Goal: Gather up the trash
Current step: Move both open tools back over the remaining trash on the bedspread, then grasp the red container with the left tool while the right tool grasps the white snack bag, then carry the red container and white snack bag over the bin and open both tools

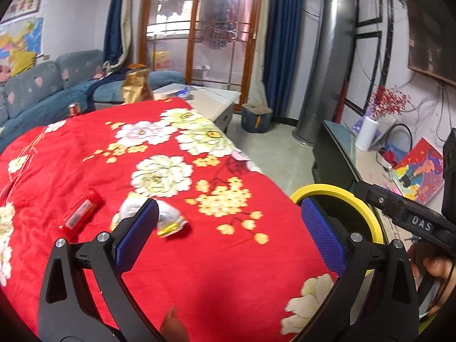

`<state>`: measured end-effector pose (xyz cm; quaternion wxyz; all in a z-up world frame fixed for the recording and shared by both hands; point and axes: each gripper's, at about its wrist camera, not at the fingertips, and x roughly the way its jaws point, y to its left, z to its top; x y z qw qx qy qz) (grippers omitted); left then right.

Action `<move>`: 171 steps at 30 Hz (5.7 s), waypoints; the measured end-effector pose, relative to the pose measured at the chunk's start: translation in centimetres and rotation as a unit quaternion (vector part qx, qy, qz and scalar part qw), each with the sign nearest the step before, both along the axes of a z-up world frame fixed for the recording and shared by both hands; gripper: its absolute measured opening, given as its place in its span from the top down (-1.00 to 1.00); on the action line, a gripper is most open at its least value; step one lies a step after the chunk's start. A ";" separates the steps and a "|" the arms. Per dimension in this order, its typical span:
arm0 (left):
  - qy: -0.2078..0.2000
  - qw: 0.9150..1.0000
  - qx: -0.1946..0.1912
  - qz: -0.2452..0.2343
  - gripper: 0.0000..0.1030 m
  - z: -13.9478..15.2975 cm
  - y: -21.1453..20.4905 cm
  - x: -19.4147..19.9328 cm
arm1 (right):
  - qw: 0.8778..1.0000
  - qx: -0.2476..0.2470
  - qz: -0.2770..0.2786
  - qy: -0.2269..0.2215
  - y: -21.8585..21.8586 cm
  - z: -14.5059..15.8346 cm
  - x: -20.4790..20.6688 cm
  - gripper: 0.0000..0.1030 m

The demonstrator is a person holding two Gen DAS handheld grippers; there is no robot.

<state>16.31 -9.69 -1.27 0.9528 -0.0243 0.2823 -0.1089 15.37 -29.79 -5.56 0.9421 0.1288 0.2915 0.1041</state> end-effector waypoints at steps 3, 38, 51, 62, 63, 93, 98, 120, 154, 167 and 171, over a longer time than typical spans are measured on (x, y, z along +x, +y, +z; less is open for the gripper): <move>0.001 1.000 -0.004 0.015 -0.78 -0.1 1.4 0.0 | 1.000 -0.006 0.014 0.000 1.4 0.2 0.2 -0.27; 0.048 0.982 -0.034 0.181 -0.78 -3.7 17.9 0.7 | 0.981 -0.066 0.175 0.048 17.2 -2.2 4.8 -0.32; 0.101 0.976 -0.067 0.181 -0.60 -6.5 20.8 4.0 | 0.970 -0.102 0.201 0.086 21.1 -5.2 8.7 -0.32; 0.135 0.972 -0.094 0.169 -0.05 -8.5 21.3 5.8 | 0.965 -0.096 0.221 0.102 22.3 -6.9 9.5 0.32; 0.133 0.973 -0.094 0.166 0.10 -8.5 21.2 5.7 | 0.966 -0.092 0.220 0.101 22.2 -6.9 9.3 0.34; 0.081 0.990 -0.065 0.100 0.42 -4.1 15.0 0.8 | 0.989 0.003 0.130 0.068 11.9 -4.3 3.6 0.52; 0.069 0.993 -0.063 0.071 0.43 -2.8 12.6 0.5 | 0.992 0.006 0.112 0.056 10.0 -3.6 3.5 0.53; 0.046 0.998 -0.040 -0.027 0.44 -0.3 2.9 0.8 | 0.999 0.021 0.015 0.042 0.0 -2.8 2.5 0.53; 0.022 0.986 0.027 -0.162 0.44 -0.1 -11.4 1.6 | 0.991 0.039 -0.117 0.052 -11.9 -5.6 -0.3 0.53; 0.029 0.979 0.046 -0.197 0.44 -1.8 -15.5 1.9 | 0.988 0.042 -0.137 0.063 -14.2 -6.7 -0.6 0.52; 0.030 0.976 0.051 -0.208 0.44 -2.3 -16.4 1.7 | 0.986 0.044 -0.144 0.067 -14.7 -7.0 -0.7 0.52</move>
